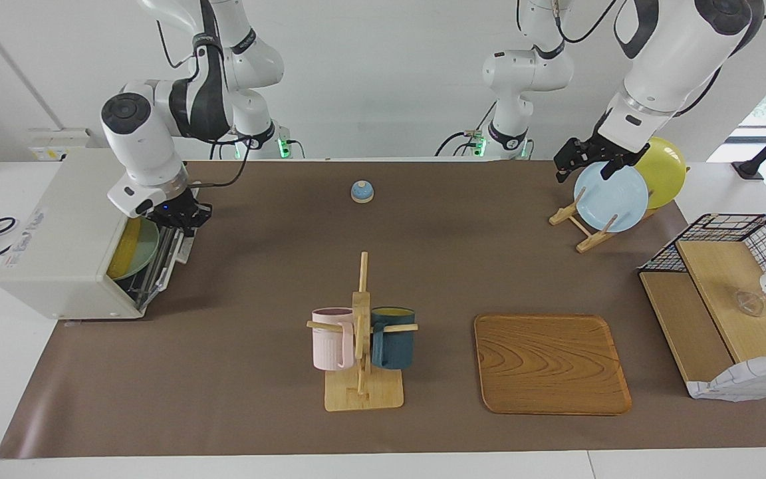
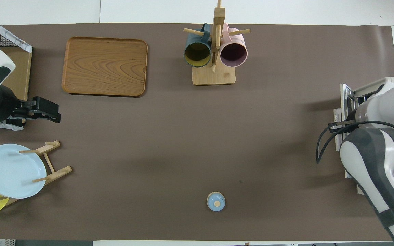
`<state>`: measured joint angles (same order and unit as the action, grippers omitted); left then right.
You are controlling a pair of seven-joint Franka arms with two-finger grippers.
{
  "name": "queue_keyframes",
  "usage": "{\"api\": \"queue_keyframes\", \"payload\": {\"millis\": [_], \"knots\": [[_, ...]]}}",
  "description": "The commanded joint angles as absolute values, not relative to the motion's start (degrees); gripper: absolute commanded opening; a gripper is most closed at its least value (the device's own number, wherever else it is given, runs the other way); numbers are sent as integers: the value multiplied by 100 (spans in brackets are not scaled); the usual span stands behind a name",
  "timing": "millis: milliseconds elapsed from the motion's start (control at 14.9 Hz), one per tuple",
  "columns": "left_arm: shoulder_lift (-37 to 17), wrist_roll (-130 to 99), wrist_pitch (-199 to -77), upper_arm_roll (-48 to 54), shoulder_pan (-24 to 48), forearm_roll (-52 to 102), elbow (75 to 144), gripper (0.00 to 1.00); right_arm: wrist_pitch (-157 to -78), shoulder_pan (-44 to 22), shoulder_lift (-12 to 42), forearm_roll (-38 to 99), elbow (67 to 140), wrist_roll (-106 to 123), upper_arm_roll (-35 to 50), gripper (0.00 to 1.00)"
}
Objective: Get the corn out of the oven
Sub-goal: 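Swing the oven door fully open and reach inside with the right gripper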
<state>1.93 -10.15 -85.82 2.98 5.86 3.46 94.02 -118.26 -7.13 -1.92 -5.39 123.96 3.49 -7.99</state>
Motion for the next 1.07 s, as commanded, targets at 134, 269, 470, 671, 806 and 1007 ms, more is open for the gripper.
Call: {"api": "queue_keyframes", "payload": {"millis": [134,269,470,671,806,1007], "knots": [[220,-993,-8490,325,545,255,9343,100,-13104,-642,237,-642,12840,448,-914,0],[220,-993,-8490,334,545,255,9343,100,-13376,-633,290,-624,12972,457,-914,0],[229,-993,-8481,325,545,255,9343,100,-13447,-668,308,-580,13060,422,-914,0],[229,-993,-8482,334,545,255,9343,100,-13553,-756,491,-299,13069,422,-914,0],[228,-993,-8482,334,545,255,9343,100,-13588,-765,571,-299,13069,422,-914,0],[220,-993,-8482,325,545,255,9343,100,-13597,-1071,571,-255,13069,72,-905,0]]}}
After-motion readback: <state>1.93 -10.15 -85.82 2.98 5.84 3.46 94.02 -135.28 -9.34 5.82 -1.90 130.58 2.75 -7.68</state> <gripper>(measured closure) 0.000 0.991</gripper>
